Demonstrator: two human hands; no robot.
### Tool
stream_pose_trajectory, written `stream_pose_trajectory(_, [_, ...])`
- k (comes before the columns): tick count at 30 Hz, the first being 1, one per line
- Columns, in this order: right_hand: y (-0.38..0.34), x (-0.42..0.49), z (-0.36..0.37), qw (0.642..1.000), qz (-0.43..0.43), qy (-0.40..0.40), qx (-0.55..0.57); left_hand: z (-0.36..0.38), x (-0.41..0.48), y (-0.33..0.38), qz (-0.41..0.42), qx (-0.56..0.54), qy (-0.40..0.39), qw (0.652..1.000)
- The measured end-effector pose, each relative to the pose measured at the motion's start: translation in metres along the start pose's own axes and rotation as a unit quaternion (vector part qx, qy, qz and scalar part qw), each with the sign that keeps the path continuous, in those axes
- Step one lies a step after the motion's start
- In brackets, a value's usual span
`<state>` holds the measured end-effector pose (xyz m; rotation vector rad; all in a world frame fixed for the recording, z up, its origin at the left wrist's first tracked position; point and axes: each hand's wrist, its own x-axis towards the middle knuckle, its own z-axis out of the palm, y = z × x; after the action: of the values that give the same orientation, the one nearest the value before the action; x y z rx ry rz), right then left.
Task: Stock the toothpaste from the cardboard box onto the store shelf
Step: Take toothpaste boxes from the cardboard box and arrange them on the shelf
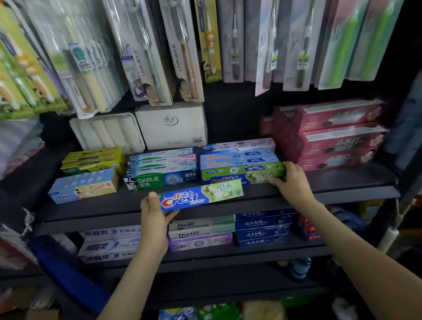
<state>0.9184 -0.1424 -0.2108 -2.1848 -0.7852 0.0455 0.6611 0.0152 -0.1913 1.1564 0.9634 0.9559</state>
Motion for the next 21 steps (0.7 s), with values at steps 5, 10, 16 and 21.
stream_pose_trajectory(5, [0.002,0.004,0.006,1.000,-0.007,0.022,-0.018,0.005,0.010,-0.006,0.047,0.084,-0.005,0.995])
stream_pose_trajectory(10, [0.001,0.004,0.008,0.998,-0.022,0.008,-0.062,0.010,0.019,-0.008,0.096,0.312,0.002,0.945])
stream_pose_trajectory(16, [-0.016,-0.020,-0.009,0.995,-0.036,0.050,0.073,0.036,0.010,-0.008,0.145,0.368,-0.029,0.918])
stream_pose_trajectory(21, [-0.008,-0.037,-0.009,0.997,-0.066,-0.006,0.035,0.062,-0.001,-0.020,0.160,0.380,-0.063,0.909])
